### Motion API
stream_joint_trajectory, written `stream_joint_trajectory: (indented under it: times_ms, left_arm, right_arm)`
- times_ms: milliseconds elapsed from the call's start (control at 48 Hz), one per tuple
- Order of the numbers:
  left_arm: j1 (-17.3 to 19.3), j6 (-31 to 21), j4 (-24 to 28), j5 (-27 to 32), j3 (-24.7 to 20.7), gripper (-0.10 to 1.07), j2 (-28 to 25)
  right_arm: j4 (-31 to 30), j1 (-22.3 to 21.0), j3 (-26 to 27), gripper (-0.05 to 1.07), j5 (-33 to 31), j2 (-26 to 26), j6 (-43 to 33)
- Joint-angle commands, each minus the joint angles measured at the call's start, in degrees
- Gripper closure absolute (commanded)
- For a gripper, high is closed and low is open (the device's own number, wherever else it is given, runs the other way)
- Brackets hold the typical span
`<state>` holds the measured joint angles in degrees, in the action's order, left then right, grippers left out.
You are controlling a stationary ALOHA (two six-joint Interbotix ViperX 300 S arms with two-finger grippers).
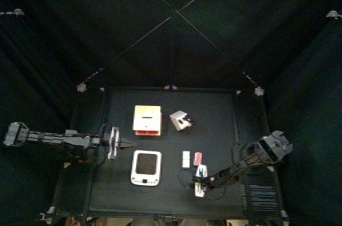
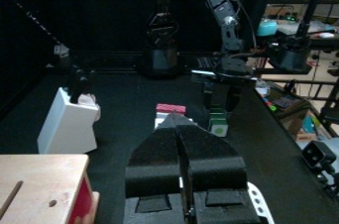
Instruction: Grab green sushi roll
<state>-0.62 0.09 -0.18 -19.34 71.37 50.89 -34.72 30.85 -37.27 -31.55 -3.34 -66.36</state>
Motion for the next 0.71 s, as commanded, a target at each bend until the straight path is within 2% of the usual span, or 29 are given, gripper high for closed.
stream_joint_trajectory:
  times_ms: [0,458,688]
  left_arm:
    - [0.09,0.09,0.09,-0.53,-0.7,0.99,-0.18]
    - [0.09,0.09,0.09,-0.88,-0.44,0.99,-0.18]
    - [0.09,0.09,0.18,-0.97,-0.26,0.99,-0.18]
  right_arm:
    - [-0.18,-0.26,1.67,0.48,-0.44,3.78,-0.35]
    - [0.0,-0.44,3.16,0.49,-1.05,5.19,-0.44]
    - [-0.09,-1.85,5.1,0.49,-1.32,5.19,-0.44]
